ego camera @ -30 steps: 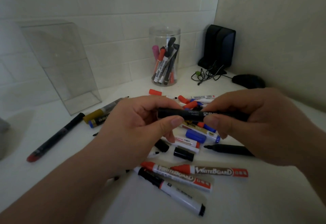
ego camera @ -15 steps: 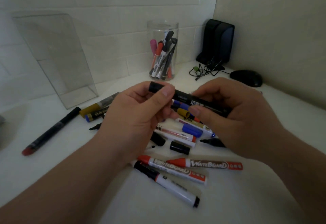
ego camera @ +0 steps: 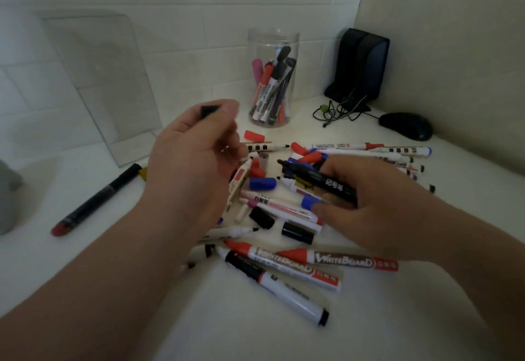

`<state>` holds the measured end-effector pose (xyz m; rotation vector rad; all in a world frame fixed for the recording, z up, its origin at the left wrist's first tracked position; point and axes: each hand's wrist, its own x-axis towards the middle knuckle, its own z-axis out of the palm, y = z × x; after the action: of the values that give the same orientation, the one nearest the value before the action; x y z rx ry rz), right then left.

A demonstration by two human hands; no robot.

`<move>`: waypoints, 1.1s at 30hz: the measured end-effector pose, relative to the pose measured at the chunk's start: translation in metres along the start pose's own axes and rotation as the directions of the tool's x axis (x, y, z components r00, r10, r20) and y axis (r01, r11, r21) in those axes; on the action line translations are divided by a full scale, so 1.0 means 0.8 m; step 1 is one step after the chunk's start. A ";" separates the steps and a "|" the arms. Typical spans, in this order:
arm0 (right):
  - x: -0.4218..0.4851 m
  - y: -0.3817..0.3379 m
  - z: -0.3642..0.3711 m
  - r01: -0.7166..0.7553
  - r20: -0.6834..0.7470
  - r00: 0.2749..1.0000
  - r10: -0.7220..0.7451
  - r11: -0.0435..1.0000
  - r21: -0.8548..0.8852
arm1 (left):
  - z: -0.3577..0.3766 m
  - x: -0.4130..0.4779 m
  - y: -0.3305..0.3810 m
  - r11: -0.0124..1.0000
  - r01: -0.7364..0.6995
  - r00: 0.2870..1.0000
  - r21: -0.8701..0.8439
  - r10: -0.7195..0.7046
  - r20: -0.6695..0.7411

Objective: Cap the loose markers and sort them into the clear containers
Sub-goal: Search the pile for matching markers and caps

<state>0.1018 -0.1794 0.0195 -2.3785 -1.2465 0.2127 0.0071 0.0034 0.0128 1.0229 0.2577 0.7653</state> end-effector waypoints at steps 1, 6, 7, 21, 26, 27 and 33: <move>0.003 -0.003 0.005 -0.011 0.023 1.000 0.012 0.998 -0.061 | -0.002 0.004 0.001 0.999 0.014 0.998 -0.040 -0.016 -0.057; 0.013 -0.017 0.028 -0.046 0.190 0.979 0.077 0.986 -0.162 | -0.004 0.007 0.001 0.987 0.096 0.973 -0.125 -0.120 -0.196; 0.014 -0.019 0.029 -0.042 0.200 0.977 0.080 0.982 -0.185 | -0.004 0.008 0.001 0.987 0.097 0.970 -0.128 -0.122 -0.208; 0.006 -0.001 0.004 -0.038 0.017 0.999 0.040 0.630 0.776 | 0.001 -0.009 -0.005 0.916 0.291 0.916 0.276 -0.350 0.194; 0.004 -0.001 0.009 0.070 -0.041 0.996 -0.073 0.452 0.889 | 0.008 -0.030 -0.011 0.853 0.282 0.758 0.440 -0.479 0.442; 0.003 -0.001 0.009 0.081 -0.055 0.996 -0.067 0.474 0.877 | 0.007 -0.031 -0.012 0.857 0.288 0.752 0.428 -0.479 0.453; 0.000 0.001 0.003 0.098 -0.065 0.994 -0.082 0.505 0.858 | 0.007 -0.025 -0.014 0.924 0.307 0.823 0.230 -0.379 0.424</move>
<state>0.1015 -0.1787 0.0174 -1.4083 -0.9087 0.6233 0.0009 -0.0173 0.0030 1.2303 0.0816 0.1573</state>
